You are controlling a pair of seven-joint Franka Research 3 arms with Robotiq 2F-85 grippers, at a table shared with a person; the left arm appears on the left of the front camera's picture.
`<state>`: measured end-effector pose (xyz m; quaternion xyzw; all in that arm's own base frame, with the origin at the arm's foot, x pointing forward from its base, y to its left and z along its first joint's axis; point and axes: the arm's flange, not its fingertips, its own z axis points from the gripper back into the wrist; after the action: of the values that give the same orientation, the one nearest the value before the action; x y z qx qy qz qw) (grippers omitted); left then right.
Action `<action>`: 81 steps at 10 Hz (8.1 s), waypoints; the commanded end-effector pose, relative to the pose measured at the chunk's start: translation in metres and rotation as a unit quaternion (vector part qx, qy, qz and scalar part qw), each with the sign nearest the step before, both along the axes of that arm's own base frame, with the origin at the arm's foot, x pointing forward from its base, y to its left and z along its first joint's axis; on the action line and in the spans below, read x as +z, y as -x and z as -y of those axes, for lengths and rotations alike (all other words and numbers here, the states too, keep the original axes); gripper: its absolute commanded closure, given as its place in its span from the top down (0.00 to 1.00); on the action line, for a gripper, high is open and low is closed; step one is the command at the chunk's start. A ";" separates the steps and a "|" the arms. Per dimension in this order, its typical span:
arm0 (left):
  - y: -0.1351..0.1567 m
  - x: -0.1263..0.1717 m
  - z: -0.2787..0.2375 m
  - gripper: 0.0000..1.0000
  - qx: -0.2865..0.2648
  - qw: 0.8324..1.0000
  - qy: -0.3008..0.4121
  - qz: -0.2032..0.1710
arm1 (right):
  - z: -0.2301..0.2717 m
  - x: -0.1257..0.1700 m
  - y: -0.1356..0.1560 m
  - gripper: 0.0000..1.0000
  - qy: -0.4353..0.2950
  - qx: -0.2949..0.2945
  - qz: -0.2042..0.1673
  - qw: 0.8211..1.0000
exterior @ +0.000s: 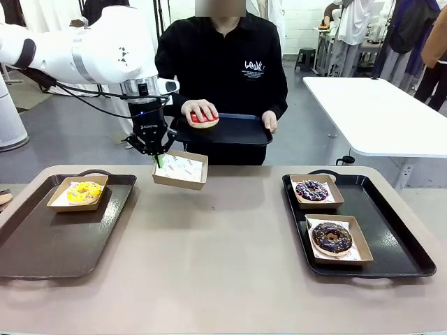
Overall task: Individually package the donuts and arrange them on the tray.
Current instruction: Place the picked Paper togo box on the Handle tray while simultaneously picking up another Paper togo box from the table with the other hand, then place the picked Paper togo box on the Handle tray.
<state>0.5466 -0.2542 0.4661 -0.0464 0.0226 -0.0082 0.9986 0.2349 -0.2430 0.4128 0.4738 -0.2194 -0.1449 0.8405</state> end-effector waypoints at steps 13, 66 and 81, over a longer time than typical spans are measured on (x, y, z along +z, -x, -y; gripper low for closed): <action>0.002 0.002 -0.002 0.00 0.005 1.000 0.009 0.000 | -0.001 0.004 0.002 1.00 -0.002 -0.001 -0.001 1.000; 0.133 -0.102 -0.249 1.00 -0.016 0.999 -0.043 0.017 | -0.001 0.004 0.002 1.00 -0.002 -0.001 -0.001 1.000; 0.136 -0.037 -0.505 0.99 0.017 0.859 0.498 0.113 | -0.001 0.004 0.002 1.00 -0.002 -0.001 -0.001 1.000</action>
<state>0.3984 0.2326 0.4342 -0.5145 -0.0976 -0.0141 0.8518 0.2338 -0.2430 0.4148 0.4704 -0.2191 -0.1455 0.8424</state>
